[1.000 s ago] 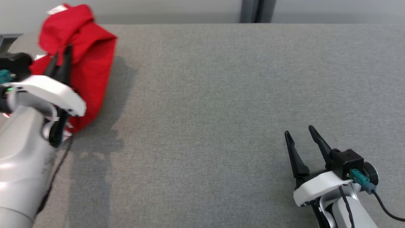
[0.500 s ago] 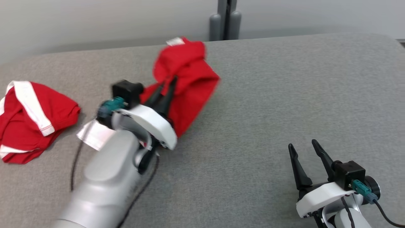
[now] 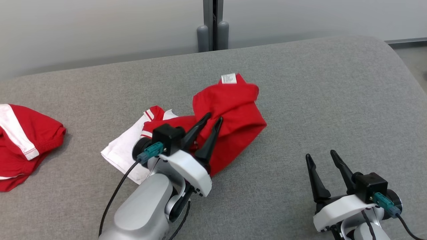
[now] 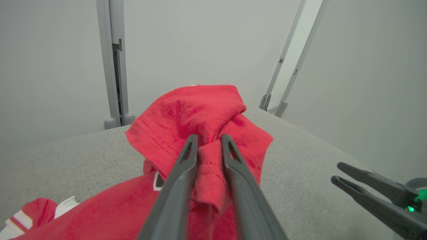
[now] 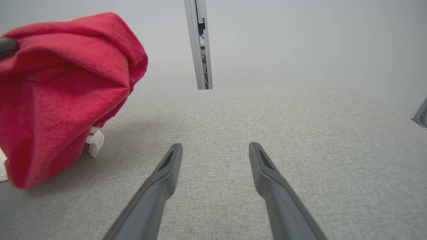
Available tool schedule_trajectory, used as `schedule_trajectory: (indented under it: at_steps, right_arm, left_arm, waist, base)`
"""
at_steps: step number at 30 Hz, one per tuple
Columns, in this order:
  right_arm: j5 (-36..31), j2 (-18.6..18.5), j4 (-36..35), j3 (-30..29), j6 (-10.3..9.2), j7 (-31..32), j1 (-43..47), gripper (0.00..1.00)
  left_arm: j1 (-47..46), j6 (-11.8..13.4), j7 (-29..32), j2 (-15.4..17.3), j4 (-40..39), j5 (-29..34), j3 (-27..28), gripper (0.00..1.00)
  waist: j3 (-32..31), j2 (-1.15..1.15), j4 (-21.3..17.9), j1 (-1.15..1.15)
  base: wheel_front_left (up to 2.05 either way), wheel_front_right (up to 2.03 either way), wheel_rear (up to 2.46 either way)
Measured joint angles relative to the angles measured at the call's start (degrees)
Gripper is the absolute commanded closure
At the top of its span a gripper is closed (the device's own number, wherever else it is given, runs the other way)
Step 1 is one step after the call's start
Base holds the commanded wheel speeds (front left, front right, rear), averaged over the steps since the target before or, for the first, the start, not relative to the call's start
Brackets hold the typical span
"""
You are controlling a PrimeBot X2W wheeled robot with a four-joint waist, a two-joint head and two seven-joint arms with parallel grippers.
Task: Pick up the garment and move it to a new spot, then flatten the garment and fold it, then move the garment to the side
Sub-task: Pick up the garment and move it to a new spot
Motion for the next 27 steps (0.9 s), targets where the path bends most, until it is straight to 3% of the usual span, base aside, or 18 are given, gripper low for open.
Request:
schedule_trajectory:
  at_steps: [4,12,21,27]
  right_arm:
    - [0.33,0.0,-0.22,-0.57,0.0,0.0,0.35,0.0]
    - [0.37,0.0,-1.51,-2.08,0.0,0.0,1.64,0.0]
    - [1.0,0.02,-0.75,-1.55,0.0,0.0,3.59,0.0]
    - [1.18,0.01,0.08,-0.01,0.0,0.0,5.08,0.0]
  left_arm:
    - [4.59,0.71,0.0,0.07,0.35,2.87,4.15,0.0]
    - [17.16,2.31,0.0,4.93,-3.93,9.65,19.11,0.0]
    - [29.26,4.24,0.0,3.37,-10.16,14.46,33.97,0.0]
    - [35.5,3.54,0.0,1.3,-13.28,17.8,41.41,0.0]
  waist:
    - [-1.09,0.0,0.34,0.0]
    - [-3.18,0.0,2.48,0.0]
    - [-5.54,0.0,4.33,0.0]
    - [-7.7,0.0,5.29,0.0]
  base:
    - [0.0,0.0,0.0]
    - [0.0,0.0,0.0]
    - [0.0,0.0,0.0]
    - [0.0,0.0,0.0]
